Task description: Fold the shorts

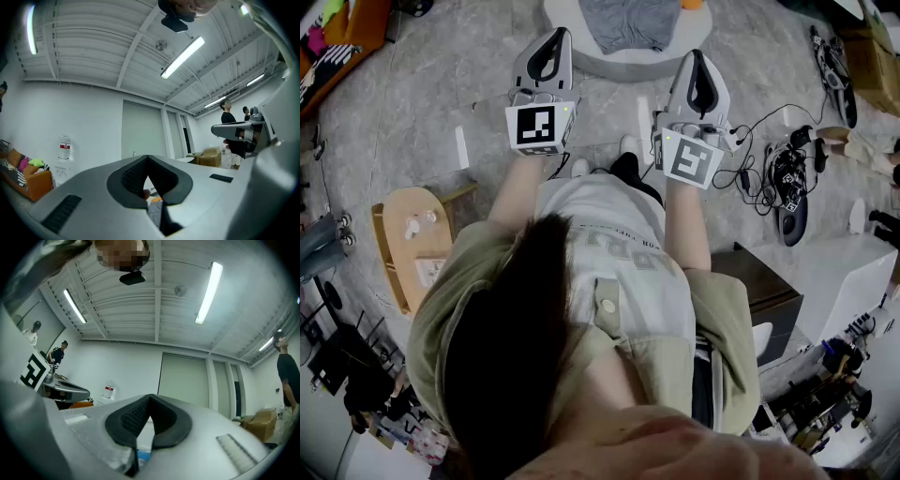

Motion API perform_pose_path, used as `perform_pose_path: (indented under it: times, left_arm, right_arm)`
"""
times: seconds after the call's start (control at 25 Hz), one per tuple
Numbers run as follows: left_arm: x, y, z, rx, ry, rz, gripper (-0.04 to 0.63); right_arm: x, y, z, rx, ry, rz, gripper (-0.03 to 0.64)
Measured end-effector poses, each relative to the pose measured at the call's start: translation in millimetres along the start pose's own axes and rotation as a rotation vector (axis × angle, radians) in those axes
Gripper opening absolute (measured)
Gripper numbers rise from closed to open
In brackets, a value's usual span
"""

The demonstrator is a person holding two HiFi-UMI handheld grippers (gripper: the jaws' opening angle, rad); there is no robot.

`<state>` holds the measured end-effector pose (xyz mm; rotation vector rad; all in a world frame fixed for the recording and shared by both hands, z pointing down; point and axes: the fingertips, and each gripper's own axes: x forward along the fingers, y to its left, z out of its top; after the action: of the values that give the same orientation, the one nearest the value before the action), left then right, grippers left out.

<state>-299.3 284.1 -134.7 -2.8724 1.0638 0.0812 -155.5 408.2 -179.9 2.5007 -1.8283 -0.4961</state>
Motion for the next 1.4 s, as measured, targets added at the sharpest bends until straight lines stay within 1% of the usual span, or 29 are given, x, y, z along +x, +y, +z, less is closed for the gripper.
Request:
perform_pose_path:
  times: [0.4, 0.6, 0.88, 0.96, 1.12, 1.16, 1.2, 1.24, 1.28, 1.32, 1.4]
  left_arm:
    - [6, -2, 0, 0.005, 0.001, -0.013, 0.009]
    - [12, -5, -1, 0.009, 0.009, -0.016, 0.009]
    - [22, -7, -7, 0.009, 0.025, -0.004, 0.009]
    - [27, -8, -9, 0.01, 0.031, 0.007, 0.009]
    - [44, -13, -12, 0.014, 0.051, 0.018, 0.011]
    - [49, -15, -14, 0.012, 0.055, 0.016, 0.011]
    - [53, -17, -15, 0.004, 0.058, 0.014, 0.021]
    - [57, -20, -16, -0.008, 0.061, 0.01, 0.085]
    - [62, -23, -17, -0.02, 0.066, 0.003, 0.16]
    - [68, -26, -19, -0.029, 0.074, -0.004, 0.2]
    - [80, -33, -24, -0.027, 0.092, -0.011, 0.24]
  right_arm:
    - [5, -2, -1, -0.008, 0.003, 0.001, -0.002]
    - [11, -5, 1, 0.028, -0.003, -0.007, -0.002]
    - [19, -14, -16, -0.005, 0.031, 0.026, -0.002]
    - [26, -19, -19, 0.028, 0.038, 0.038, -0.002]
    - [40, -33, -30, 0.146, 0.053, 0.079, -0.002]
    - [43, -36, -33, 0.164, 0.061, 0.096, 0.043]
    - [46, -39, -38, 0.175, 0.069, 0.113, 0.072]
    - [48, -42, -45, 0.177, 0.077, 0.13, 0.076]
    - [51, -46, -51, 0.175, 0.084, 0.145, 0.149]
    - [53, -50, -56, 0.172, 0.092, 0.159, 0.218]
    - [60, -63, -65, 0.163, 0.109, 0.173, 0.224]
